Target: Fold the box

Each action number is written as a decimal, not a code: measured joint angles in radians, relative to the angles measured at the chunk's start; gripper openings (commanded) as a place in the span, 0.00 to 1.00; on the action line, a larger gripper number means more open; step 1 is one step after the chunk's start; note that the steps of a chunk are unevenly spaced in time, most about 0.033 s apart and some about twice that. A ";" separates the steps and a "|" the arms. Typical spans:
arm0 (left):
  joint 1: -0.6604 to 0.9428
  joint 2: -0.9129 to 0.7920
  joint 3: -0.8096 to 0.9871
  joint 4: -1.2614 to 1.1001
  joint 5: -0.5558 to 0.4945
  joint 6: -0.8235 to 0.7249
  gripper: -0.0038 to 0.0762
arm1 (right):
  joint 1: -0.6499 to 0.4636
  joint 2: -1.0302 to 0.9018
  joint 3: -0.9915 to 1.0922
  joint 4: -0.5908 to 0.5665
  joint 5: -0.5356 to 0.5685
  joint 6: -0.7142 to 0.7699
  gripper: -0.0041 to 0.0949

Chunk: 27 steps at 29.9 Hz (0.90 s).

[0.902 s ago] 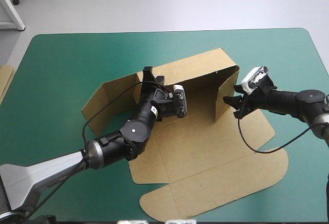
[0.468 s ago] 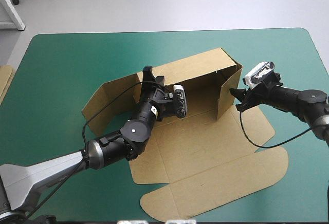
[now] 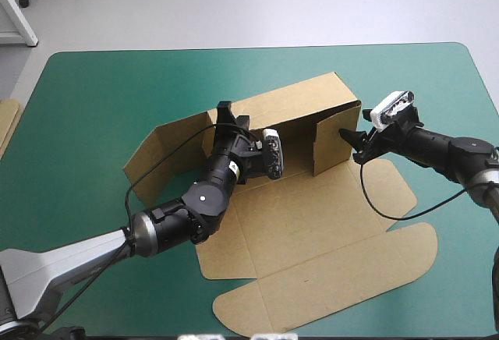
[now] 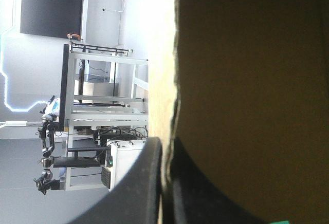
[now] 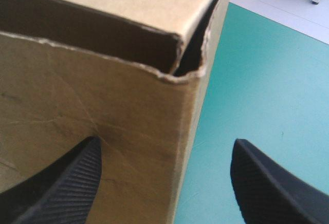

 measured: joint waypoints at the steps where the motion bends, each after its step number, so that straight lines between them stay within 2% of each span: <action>1: 0.000 0.000 0.000 0.000 0.000 0.000 0.04 | 0.000 0.006 0.000 0.003 0.007 0.000 0.70; 6: 0.000 0.000 0.000 -0.001 0.000 0.000 0.04 | 0.032 0.014 0.000 0.023 -0.014 -0.015 0.69; 14: 0.000 0.000 0.000 -0.002 0.003 0.000 0.04 | 0.100 0.029 0.000 0.105 -0.119 -0.054 0.68; 17: 0.000 0.000 0.000 -0.002 0.003 0.000 0.04 | 0.100 0.030 0.000 0.142 -0.124 -0.077 0.59; 27: 0.000 0.000 0.000 -0.002 0.001 0.000 0.04 | 0.100 0.030 0.000 0.183 -0.114 -0.090 0.14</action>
